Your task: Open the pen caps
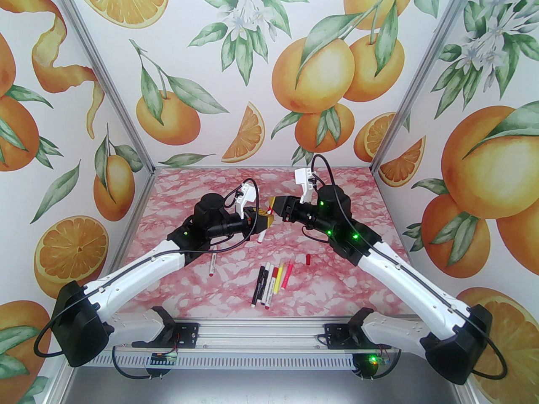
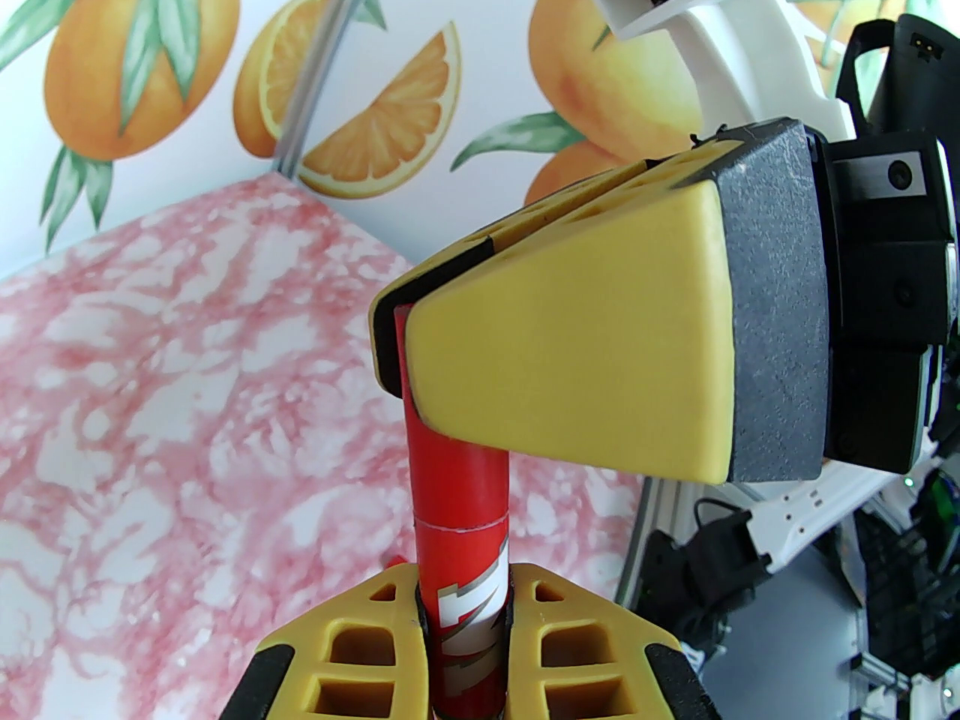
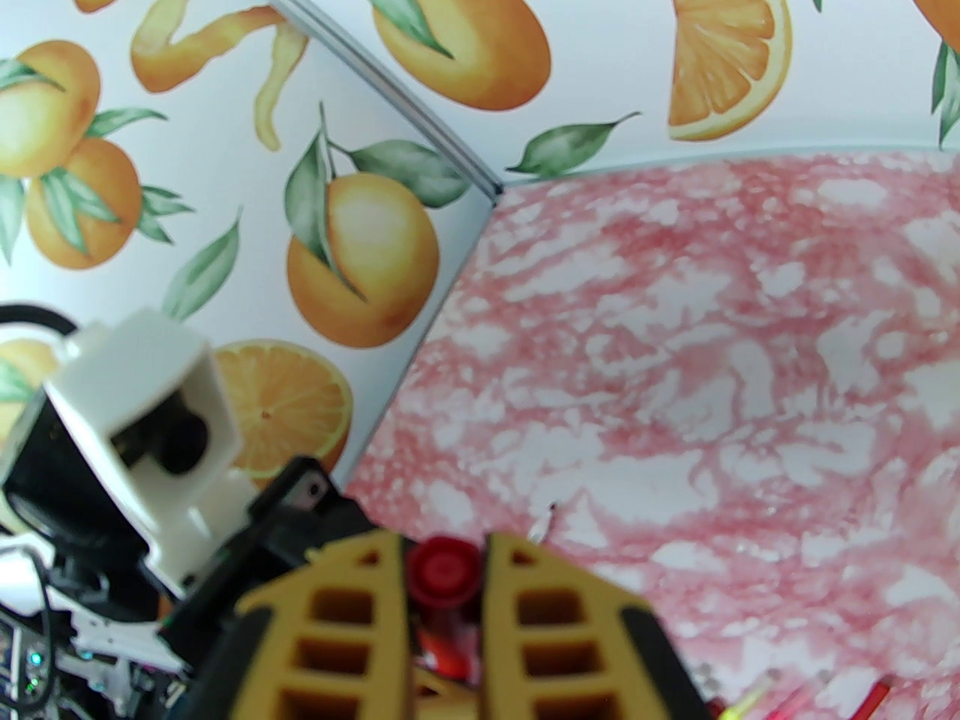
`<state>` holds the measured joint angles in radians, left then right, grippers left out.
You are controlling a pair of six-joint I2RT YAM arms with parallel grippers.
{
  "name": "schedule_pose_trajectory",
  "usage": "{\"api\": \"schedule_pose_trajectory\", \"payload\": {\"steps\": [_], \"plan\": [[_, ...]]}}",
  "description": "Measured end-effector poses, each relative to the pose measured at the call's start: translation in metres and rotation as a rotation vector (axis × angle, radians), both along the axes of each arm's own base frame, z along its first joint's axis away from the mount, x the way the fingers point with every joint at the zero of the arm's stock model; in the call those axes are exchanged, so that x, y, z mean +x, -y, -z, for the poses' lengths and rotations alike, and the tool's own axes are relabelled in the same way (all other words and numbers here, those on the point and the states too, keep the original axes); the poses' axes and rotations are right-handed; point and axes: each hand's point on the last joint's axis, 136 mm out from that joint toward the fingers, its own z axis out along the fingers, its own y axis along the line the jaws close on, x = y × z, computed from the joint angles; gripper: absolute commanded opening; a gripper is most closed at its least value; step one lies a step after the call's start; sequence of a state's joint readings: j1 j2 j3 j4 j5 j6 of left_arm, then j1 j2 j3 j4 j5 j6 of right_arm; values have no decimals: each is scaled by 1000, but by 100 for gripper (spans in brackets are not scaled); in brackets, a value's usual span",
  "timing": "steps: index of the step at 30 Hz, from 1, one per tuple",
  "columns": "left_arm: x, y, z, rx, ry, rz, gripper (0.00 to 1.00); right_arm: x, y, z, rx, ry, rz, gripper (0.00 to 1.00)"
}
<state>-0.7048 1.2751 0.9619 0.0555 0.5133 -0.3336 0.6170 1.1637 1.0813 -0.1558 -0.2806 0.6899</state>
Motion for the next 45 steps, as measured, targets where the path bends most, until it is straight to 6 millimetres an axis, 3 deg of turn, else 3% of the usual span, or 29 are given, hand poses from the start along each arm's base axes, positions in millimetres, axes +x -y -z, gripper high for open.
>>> {"api": "schedule_pose_trajectory", "payload": {"steps": [5,11,16,20,26,34,39,45], "plan": [[-4,0,8,20,-29,17,0,-3,1,10,-5,-22,-7,15],[-11,-1,12,38,-17,50,0,-6,3,6,-2,-12,-10,29],[-44,2,61,141,-163,151,0,-4,19,-41,84,123,32,45],[-49,1,72,165,-206,167,0,-9,21,-67,129,188,26,57],[-56,1,65,143,-208,204,0,-16,26,-65,115,196,26,58],[-69,-6,23,14,-142,320,0,-49,44,-50,21,218,-11,52],[-74,-2,11,-25,-134,416,0,-69,50,-42,-10,209,-75,54],[-75,4,2,-36,-124,482,0,-77,42,-10,-38,105,-168,59]]}}
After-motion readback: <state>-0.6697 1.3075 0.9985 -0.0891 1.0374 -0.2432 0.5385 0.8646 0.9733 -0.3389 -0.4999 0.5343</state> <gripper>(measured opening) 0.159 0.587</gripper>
